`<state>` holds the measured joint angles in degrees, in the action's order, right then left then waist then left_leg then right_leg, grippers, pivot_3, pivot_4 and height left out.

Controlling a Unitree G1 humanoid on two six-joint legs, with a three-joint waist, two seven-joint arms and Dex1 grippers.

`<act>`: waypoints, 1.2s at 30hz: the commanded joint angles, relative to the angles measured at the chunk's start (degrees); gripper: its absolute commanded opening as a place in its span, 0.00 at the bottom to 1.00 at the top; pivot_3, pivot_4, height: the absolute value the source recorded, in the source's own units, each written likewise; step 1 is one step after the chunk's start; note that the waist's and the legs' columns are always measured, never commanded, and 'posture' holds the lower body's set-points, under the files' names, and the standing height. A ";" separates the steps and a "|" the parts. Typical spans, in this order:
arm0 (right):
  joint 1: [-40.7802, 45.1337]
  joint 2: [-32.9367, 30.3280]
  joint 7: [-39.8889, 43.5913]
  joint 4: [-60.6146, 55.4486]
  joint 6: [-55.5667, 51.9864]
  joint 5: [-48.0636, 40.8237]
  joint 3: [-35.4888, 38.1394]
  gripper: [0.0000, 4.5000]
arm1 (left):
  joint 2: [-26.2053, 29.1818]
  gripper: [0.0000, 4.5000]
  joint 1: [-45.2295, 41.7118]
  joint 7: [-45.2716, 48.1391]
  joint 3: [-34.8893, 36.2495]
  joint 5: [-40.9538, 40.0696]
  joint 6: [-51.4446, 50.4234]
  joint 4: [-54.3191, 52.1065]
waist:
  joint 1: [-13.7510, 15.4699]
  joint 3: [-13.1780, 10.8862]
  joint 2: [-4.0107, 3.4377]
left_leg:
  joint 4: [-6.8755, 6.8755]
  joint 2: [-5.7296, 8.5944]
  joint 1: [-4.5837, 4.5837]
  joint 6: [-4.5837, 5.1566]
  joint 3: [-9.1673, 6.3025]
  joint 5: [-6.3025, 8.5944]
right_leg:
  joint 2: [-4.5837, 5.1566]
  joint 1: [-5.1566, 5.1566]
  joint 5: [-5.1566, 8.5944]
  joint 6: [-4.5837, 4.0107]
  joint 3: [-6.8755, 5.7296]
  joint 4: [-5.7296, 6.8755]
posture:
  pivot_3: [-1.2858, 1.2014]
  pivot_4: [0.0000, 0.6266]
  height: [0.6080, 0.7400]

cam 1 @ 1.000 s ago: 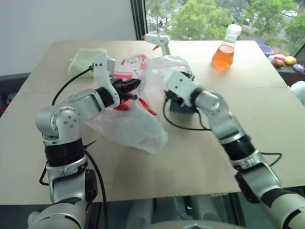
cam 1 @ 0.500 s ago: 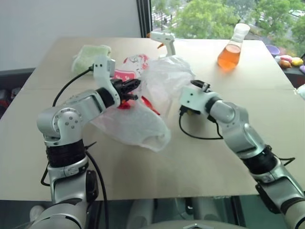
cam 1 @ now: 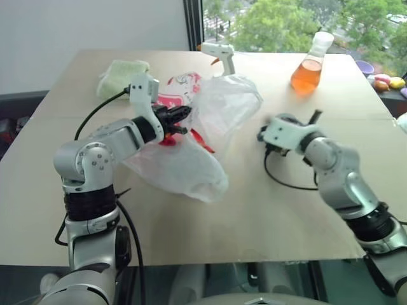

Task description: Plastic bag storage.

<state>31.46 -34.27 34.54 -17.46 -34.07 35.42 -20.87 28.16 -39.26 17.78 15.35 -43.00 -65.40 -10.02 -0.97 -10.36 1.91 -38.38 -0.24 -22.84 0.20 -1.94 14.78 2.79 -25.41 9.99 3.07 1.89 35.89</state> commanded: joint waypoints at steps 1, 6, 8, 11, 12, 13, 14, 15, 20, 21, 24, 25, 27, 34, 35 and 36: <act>-1.42 1.61 0.33 -3.75 2.49 -4.86 4.80 0.00 | 0.85 0.00 -1.52 1.77 0.94 -1.77 0.44 -2.22 | 0.00 -0.01 -0.01 | 0.00 0.00 0.00 0.00 0.01 0.00 | 0.00 0.00 0.00 0.00 0.00 0.02 | 0.52 0.24 0.99; 0.49 16.38 4.83 -14.18 -7.80 -23.58 14.59 0.00 | 2.60 0.00 -3.34 6.15 1.73 -5.64 -1.07 -2.31 | -0.62 -0.03 -0.05 | -0.01 -0.13 0.01 0.00 -0.04 0.00 | -0.14 -0.01 0.00 0.00 0.01 0.06 | 0.52 0.24 0.99; 1.33 20.06 4.13 -14.34 -8.59 -26.53 13.52 0.00 | 3.55 0.00 -4.15 7.87 2.62 -8.38 -2.39 -2.84 | -0.73 -0.05 -0.07 | -0.02 -0.12 0.01 -0.01 -0.06 -0.01 | -0.13 -0.01 -0.01 -0.01 0.00 0.08 | 0.52 0.24 0.99; 2.47 24.58 1.19 -11.21 -8.16 -29.17 11.96 0.00 | 5.32 0.00 -4.42 10.10 3.28 -11.38 -3.41 -3.72 | -0.98 -0.04 -0.06 | -0.02 -0.08 0.02 -0.01 -0.06 0.00 | -0.09 0.00 -0.01 0.00 -0.01 0.06 | 0.52 0.24 0.99; 3.04 26.55 -0.77 -8.18 -6.57 -29.57 11.91 0.00 | 6.00 0.00 -4.49 10.77 3.48 -12.28 -3.63 -3.91 | -1.04 -0.05 -0.07 | -0.01 -0.09 0.02 -0.01 -0.06 0.00 | -0.09 0.00 -0.01 -0.01 -0.01 0.06 | 0.52 0.24 0.99; 3.84 27.45 -2.80 -4.62 -3.79 -28.79 11.14 0.00 | 6.46 0.00 -4.59 11.11 3.68 -13.05 -3.98 -3.95 | -1.13 -0.05 -0.07 | -0.01 -0.09 0.02 -0.01 -0.06 -0.01 | -0.10 -0.01 -0.01 -0.01 -0.01 0.07 | 0.52 0.24 0.99; 4.59 28.15 -4.13 -1.69 -1.61 -28.51 10.69 0.00 | 6.82 0.00 -4.67 11.31 3.70 -13.53 -4.09 -3.88 | -1.17 -0.05 -0.07 | -0.01 -0.09 0.04 -0.02 -0.05 -0.01 | -0.10 0.00 -0.01 -0.01 -0.01 0.08 | 0.52 0.24 0.99; 5.55 30.33 -5.53 1.61 0.06 -29.72 11.24 0.00 | 7.14 0.00 -4.65 11.57 3.68 -13.96 -4.01 -3.91 | -1.15 -0.05 -0.08 | -0.01 -0.09 0.05 -0.02 -0.04 -0.01 | -0.10 -0.01 -0.01 -0.01 0.00 0.09 | 0.52 0.24 0.99; 11.83 36.48 -13.60 24.55 15.96 -30.60 12.15 0.00 | 7.07 0.00 -4.57 9.91 4.97 -16.55 -4.34 -4.42 | -1.41 -0.06 -0.09 | 0.02 -0.11 0.06 -0.06 -0.04 -0.03 | -0.11 -0.03 -0.03 -0.05 0.00 0.09 | 0.52 0.24 0.99; 13.68 38.22 -15.23 30.02 20.50 -31.52 13.14 0.00 | 6.90 0.00 -4.48 9.19 5.41 -17.26 -4.48 -4.71 | -1.45 -0.06 -0.10 | 0.04 -0.10 0.06 -0.06 -0.03 -0.03 | -0.11 -0.03 -0.03 -0.06 0.00 0.09 | 0.52 0.24 0.99; 18.80 45.13 -14.96 40.91 27.52 -38.15 17.11 0.00 | 6.39 0.00 -3.62 7.25 5.84 -19.45 -5.16 -6.22 | -1.63 -0.07 -0.10 | 0.07 -0.11 0.02 -0.08 -0.01 -0.04 | -0.10 -0.09 -0.09 -0.13 0.03 0.06 | 0.52 0.24 0.99; 19.58 46.61 -13.11 43.16 28.97 -38.96 16.50 0.00 | 6.26 0.00 -3.19 6.73 5.76 -19.91 -5.17 -6.96 | -1.57 -0.07 -0.10 | 0.08 -0.12 0.00 -0.08 -0.01 -0.04 | -0.11 -0.13 -0.11 -0.15 0.04 0.07 | 0.52 0.24 0.99; 20.90 48.62 -8.92 48.59 30.05 -41.01 14.74 0.00 | 5.28 0.00 -2.73 4.32 6.33 -21.52 -5.27 -7.65 | -1.38 -0.06 -0.10 | 0.11 -0.10 -0.02 -0.08 -0.06 -0.03 | -0.08 -0.11 -0.11 -0.15 0.00 0.06 | 0.52 0.24 0.99; 16.06 44.68 -7.25 44.85 33.28 -39.39 8.65 0.52 | 4.73 0.00 0.13 0.09 6.18 -22.89 -3.83 -9.42 | -1.57 -0.09 -0.14 | 0.11 -0.11 -0.03 -0.07 -0.05 -0.03 | -0.09 -0.16 -0.11 -0.16 0.02 0.11 | 0.52 0.24 0.99; 14.65 43.45 -3.99 41.87 29.76 -42.21 8.69 0.61 | 4.66 0.00 0.42 0.02 5.73 -22.44 -3.32 -9.29 | -1.58 -0.09 -0.14 | 0.11 -0.11 -0.02 -0.07 -0.05 -0.03 | -0.10 -0.16 -0.11 -0.15 0.02 0.12 | 0.52 0.24 0.99; 13.21 42.18 -2.97 39.01 28.30 -43.34 8.92 0.67 | 4.51 0.00 0.69 0.02 5.20 -21.95 -2.81 -9.15 | -1.53 -0.08 -0.14 | 0.11 -0.12 -0.01 -0.07 -0.06 -0.03 | -0.10 -0.16 -0.11 -0.15 0.02 0.14 | 0.52 0.24 0.99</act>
<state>46.12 7.28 29.88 25.89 -4.46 -6.01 -12.05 32.47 -38.40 18.15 20.10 -64.78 -69.85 -17.42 -2.51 -10.44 1.78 -38.27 -0.35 -22.83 0.13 -2.00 14.76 2.69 -25.54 9.88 2.92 1.90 36.05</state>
